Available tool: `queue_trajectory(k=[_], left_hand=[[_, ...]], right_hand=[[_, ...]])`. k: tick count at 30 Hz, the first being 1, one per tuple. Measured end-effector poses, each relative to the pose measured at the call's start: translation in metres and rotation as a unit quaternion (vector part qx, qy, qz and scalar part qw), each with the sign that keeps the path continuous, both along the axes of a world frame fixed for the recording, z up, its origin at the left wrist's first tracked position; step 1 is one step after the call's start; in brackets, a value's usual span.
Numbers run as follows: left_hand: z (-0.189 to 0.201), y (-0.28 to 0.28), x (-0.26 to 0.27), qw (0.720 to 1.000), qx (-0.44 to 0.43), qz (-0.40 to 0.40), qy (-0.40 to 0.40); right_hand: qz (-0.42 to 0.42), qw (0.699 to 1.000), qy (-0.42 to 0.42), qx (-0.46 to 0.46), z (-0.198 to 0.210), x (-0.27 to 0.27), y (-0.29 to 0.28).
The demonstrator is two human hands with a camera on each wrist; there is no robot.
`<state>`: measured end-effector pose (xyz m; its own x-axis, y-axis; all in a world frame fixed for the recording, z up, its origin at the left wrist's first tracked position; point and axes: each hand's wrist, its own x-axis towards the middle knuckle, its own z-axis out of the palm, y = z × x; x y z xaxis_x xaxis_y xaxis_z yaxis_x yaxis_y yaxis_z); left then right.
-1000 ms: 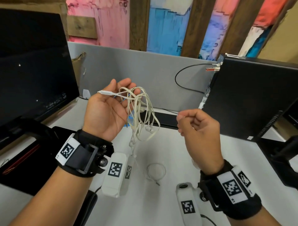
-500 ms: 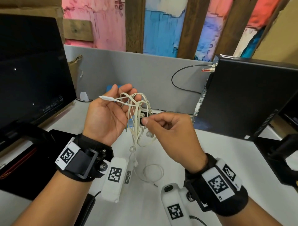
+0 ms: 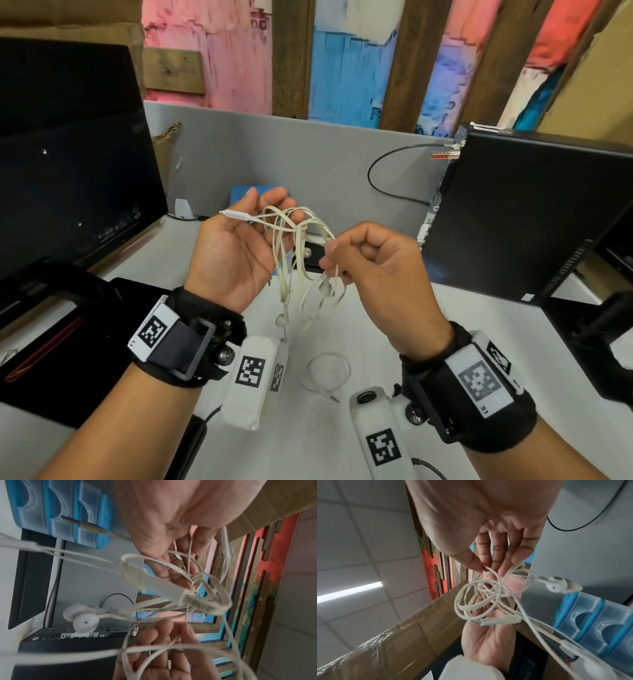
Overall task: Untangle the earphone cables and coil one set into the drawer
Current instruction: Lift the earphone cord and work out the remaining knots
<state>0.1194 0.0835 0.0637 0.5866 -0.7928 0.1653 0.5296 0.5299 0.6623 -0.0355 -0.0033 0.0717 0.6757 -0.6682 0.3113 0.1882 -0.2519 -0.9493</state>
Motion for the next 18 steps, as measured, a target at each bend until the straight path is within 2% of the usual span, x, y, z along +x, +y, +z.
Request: queue_trajectory(k=[8,18], left_hand=[[0.002,-0.001,-0.015,0.993,0.033,0.031,-0.112],[-0.007,-0.003,-0.013,0.976,0.039,0.019,-0.213]], right_hand=[[-0.005,1.0,0.02,0.015,0.004,0.005,-0.001],[-0.01,1.0,-0.019,-0.006,0.005,0.002,-0.004]])
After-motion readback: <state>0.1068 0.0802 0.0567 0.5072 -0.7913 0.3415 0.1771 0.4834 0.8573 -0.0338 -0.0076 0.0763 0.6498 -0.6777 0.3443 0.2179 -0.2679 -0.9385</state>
